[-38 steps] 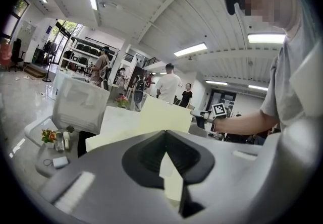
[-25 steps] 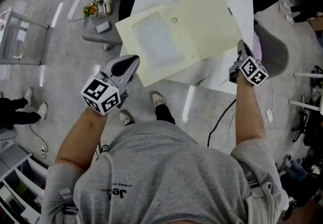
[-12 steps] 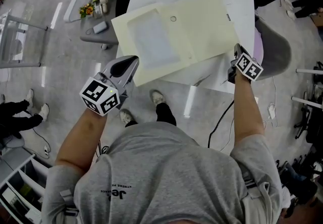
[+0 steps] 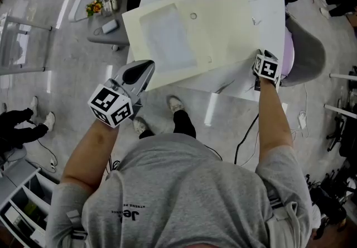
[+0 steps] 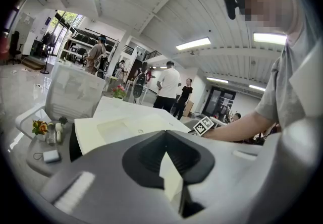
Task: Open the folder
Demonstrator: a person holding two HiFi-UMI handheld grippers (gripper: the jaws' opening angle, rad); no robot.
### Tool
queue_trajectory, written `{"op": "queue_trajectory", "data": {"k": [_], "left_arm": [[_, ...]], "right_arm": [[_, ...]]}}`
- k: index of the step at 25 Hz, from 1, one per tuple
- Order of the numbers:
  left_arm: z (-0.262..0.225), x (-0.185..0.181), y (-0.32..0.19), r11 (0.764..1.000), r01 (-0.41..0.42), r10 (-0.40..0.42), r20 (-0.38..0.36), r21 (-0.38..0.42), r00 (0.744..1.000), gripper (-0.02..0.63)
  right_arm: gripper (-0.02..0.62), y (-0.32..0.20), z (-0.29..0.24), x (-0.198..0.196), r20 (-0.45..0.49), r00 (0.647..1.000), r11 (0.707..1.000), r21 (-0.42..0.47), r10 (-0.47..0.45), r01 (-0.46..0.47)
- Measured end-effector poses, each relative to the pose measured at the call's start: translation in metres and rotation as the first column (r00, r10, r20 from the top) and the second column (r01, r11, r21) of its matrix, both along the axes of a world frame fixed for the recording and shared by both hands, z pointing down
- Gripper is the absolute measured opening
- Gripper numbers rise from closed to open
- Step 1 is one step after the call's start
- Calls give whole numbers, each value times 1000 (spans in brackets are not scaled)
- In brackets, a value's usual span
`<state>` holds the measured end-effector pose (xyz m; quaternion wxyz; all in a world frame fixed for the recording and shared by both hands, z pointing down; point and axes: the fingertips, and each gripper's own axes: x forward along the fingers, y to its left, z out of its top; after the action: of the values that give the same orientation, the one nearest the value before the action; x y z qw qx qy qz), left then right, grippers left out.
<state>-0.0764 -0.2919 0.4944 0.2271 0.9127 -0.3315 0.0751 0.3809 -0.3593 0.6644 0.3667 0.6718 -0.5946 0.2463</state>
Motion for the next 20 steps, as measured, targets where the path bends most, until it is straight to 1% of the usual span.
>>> {"op": "queue_trajectory", "data": {"k": [2,6,8,11,14,17,20], "left_arm": [[2,1,0,1000,3,-3,-2,-4,1000,57],[0,1,-5,1000,6,-6,-1,3,1000,57],[-1,-1,-8,1000,13,-13,2,7,1000,57],[0,-4,-13,1000,26,-26,6,6,1000,57],[0,-6,-16,999,33,-33,16,8,999,57],[0,-6,-19,999,38,-38,22,12,999,57],[1,-6,-19,999,41,-41,25,15,999,57]], "right_arm": [[102,-3,0,-5,-55,998,999,-19,-43,42],[7,-3,3,-15,-63,993,993,-64,-104,100],[3,-2,4,-16,-60,991,991,-78,-116,111],[3,-2,7,-14,12,996,992,-89,-93,94],[3,-3,8,-14,55,995,988,-120,-88,94],[3,-4,8,-14,78,994,987,-133,-80,90],[3,-4,9,-13,79,994,988,-129,-71,81]]}}
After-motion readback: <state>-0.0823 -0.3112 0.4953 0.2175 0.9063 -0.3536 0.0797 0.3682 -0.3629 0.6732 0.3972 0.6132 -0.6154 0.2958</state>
